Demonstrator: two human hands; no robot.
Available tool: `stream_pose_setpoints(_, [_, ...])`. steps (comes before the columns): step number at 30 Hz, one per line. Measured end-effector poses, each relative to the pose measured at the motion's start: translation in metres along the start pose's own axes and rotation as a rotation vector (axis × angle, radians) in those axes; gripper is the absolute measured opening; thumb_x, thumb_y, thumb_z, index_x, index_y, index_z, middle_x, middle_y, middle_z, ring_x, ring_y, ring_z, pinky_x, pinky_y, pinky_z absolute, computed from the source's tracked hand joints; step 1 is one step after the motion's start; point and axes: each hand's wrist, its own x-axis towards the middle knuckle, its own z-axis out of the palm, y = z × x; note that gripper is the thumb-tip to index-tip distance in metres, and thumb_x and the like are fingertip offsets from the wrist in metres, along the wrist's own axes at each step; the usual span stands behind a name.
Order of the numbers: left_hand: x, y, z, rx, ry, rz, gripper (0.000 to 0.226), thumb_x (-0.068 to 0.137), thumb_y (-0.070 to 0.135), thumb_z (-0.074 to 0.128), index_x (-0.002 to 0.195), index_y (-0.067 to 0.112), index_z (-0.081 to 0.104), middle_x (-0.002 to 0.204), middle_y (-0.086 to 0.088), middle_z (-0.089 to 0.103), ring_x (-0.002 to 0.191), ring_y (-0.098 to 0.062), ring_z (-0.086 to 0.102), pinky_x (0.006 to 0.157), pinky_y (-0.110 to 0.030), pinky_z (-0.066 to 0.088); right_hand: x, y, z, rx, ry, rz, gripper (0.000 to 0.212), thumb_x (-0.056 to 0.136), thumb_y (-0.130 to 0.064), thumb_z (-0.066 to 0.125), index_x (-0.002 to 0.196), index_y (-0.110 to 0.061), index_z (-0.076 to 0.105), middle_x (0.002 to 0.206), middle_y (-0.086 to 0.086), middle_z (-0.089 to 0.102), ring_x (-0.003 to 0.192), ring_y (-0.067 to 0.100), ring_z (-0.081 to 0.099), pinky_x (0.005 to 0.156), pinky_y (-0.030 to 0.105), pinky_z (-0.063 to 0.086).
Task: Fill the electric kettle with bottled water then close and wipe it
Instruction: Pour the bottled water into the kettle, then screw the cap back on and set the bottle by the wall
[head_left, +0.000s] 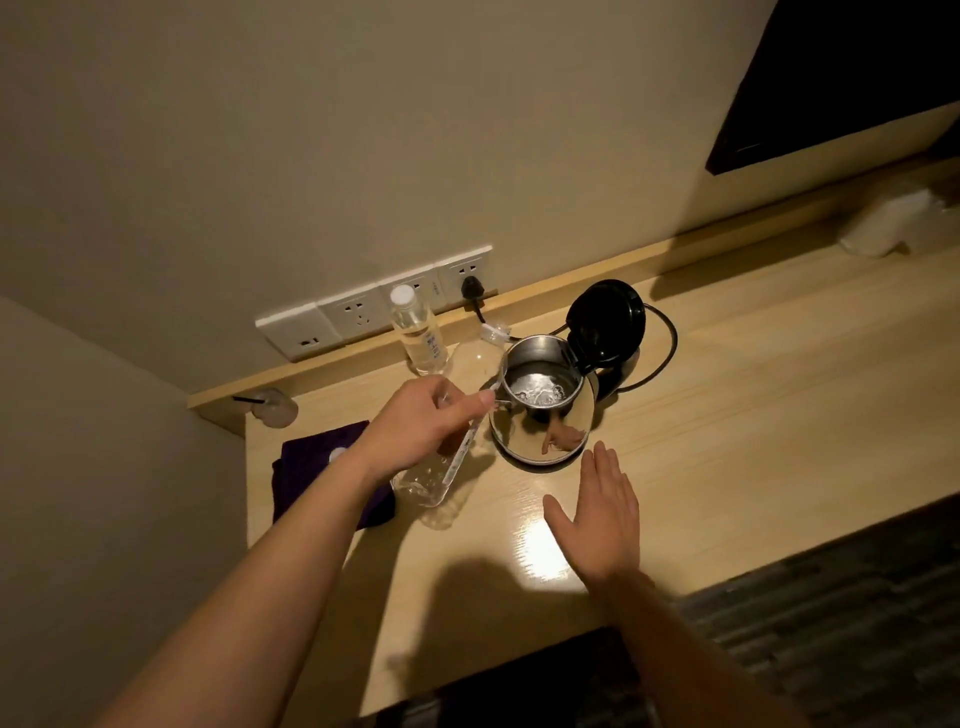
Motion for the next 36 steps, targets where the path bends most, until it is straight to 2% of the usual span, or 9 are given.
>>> stream_pose_setpoints(3, [-0.010,-0.018,0.011,-0.156,0.111,-0.015,0.053,0.084,0.061,0.072,0.099,0.011,0.067,0.083,0.002,0.069,0.072,-0.007,0.062,0.073,-0.032,0.050,-0.008,-0.008,-0.023,0.248,0.012,0.110,0.064,0.099,-0.050,0.049,0.155,-0.020,0.038,0.165,0.001,0.034,0.153,0.021,0.029,0.125,0.041,0.024])
stream_pose_setpoints(5, [-0.020,-0.027,0.015,-0.260,0.115,-0.004,0.052,0.083,0.058,0.073,0.105,0.011,0.066,0.091,-0.004,0.072,0.078,-0.012,0.066,0.076,-0.032,0.051,-0.017,-0.023,-0.048,0.360,0.070,0.167,0.053,0.097,-0.052,0.045,0.145,-0.028,0.048,0.140,-0.002,0.061,0.132,0.021,0.054,0.112,0.048,0.046])
stream_pose_setpoints(8, [-0.037,-0.037,0.017,-0.387,0.098,0.042,0.059,0.077,0.059,0.079,0.109,0.012,0.064,0.104,-0.018,0.074,0.089,-0.024,0.071,0.077,-0.028,0.058,-0.032,-0.065,-0.089,0.572,-0.053,0.036,0.041,0.095,-0.053,0.046,0.133,-0.039,0.054,0.116,-0.013,0.068,0.109,0.010,0.066,0.094,0.045,0.059])
stream_pose_setpoints(14, [-0.064,-0.043,0.013,-0.639,0.105,0.049,0.105,0.060,0.095,0.061,0.104,0.000,0.066,0.091,-0.025,0.069,0.084,-0.036,0.065,0.080,-0.043,0.056,-0.028,-0.164,-0.127,0.923,-0.258,-0.150,0.063,0.083,-0.068,0.057,0.139,-0.040,0.054,0.136,-0.018,0.062,0.128,0.001,0.057,0.110,0.033,0.047])
stream_pose_setpoints(17, [-0.075,-0.034,0.007,-0.788,0.154,-0.049,0.090,0.078,0.088,0.041,0.105,0.007,0.069,0.105,-0.032,0.073,0.099,-0.045,0.070,0.090,-0.050,0.058,-0.021,-0.199,-0.124,0.893,-0.294,-0.194,0.076,0.078,-0.076,0.058,0.143,-0.037,0.051,0.143,-0.016,0.056,0.133,0.000,0.051,0.114,0.037,0.044])
stream_pose_setpoints(21, [-0.086,-0.038,-0.009,-0.835,0.188,-0.097,0.076,0.090,0.069,0.016,0.111,0.021,0.072,0.109,-0.011,0.081,0.109,-0.027,0.076,0.087,-0.036,0.060,-0.023,-0.227,-0.115,0.865,-0.278,-0.215,0.062,0.074,-0.073,0.062,0.130,-0.047,0.053,0.137,-0.023,0.057,0.130,-0.001,0.051,0.113,0.038,0.046])
stream_pose_setpoints(27, [-0.084,-0.087,-0.041,-0.709,0.364,-0.195,0.096,0.089,0.083,0.010,0.107,0.014,0.074,0.101,-0.012,0.081,0.099,-0.030,0.076,0.090,-0.042,0.056,-0.022,-0.248,-0.100,0.848,-0.345,-0.253,0.040,0.090,-0.050,0.071,0.127,-0.048,0.055,0.126,-0.028,0.064,0.125,-0.003,0.056,0.109,0.038,0.048])
stream_pose_setpoints(32, [-0.046,-0.156,-0.071,-0.234,0.614,-0.319,0.076,0.093,0.077,0.025,0.091,0.012,0.065,0.093,-0.009,0.069,0.093,-0.031,0.065,0.085,-0.048,0.052,-0.015,-0.245,-0.085,0.779,-0.404,-0.205,0.049,0.090,-0.042,0.072,0.135,-0.044,0.052,0.129,-0.019,0.065,0.123,-0.003,0.058,0.106,0.031,0.050])
stream_pose_setpoints(36, [-0.009,-0.194,-0.063,0.122,0.409,-0.349,0.062,0.096,0.065,0.053,0.132,0.014,0.059,0.129,-0.012,0.055,0.115,-0.033,0.060,0.095,-0.042,0.050,-0.007,-0.238,-0.075,0.675,-0.436,-0.184,0.055,0.091,-0.043,0.072,0.141,-0.038,0.050,0.130,-0.015,0.064,0.123,-0.003,0.057,0.100,0.021,0.049])
